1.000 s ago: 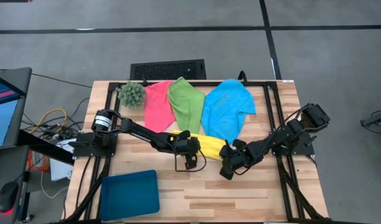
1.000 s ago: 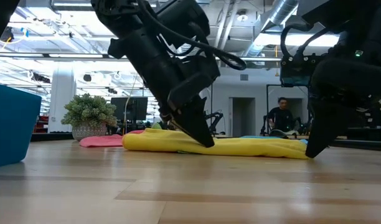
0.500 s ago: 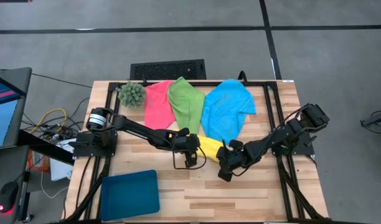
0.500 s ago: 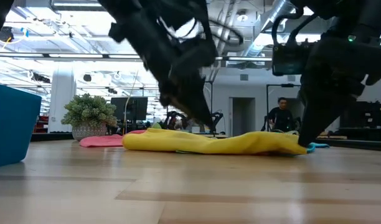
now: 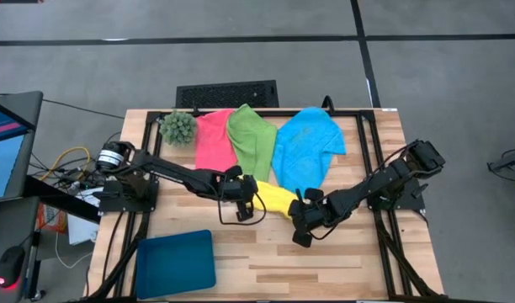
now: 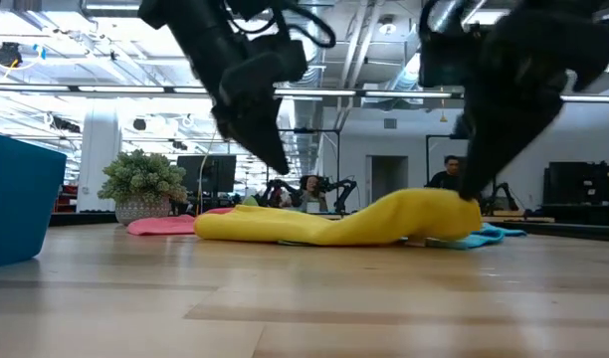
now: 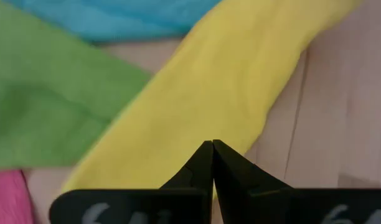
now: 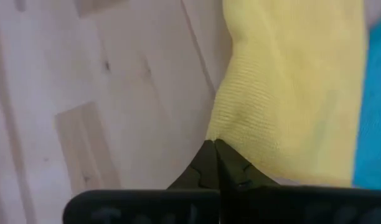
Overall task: Fold microfiber towels
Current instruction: Fold the yellow microfiber towel
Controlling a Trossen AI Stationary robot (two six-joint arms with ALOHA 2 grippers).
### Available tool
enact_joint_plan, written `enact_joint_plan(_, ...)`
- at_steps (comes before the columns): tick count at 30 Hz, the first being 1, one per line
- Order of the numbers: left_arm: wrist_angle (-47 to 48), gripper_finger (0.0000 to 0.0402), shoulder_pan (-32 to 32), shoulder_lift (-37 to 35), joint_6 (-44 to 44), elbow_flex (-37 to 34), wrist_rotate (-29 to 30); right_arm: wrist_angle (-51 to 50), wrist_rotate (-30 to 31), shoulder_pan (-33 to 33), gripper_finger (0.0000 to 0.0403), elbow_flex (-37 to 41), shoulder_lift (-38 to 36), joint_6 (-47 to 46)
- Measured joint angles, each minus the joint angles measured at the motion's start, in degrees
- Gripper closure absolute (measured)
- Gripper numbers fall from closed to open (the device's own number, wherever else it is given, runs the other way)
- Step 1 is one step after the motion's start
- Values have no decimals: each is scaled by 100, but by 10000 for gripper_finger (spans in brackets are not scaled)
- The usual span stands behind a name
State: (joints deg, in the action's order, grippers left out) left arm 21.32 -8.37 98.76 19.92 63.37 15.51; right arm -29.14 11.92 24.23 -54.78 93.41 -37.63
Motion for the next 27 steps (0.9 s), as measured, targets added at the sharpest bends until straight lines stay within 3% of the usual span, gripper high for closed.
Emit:
enact_joint_plan(9,-241,401,-174,2,412,-335,44,-259,13,-573,401,-794,-9,1421)
enact_joint_plan(17,161,401,-266,-106,772,-360,468,27,-121,-1122,401,-1084,37,2486)
enact_joint_plan(27,1706,402,-264,-781,1332,-358,1723,762,-470,-1465,401,-1092,159,3250)
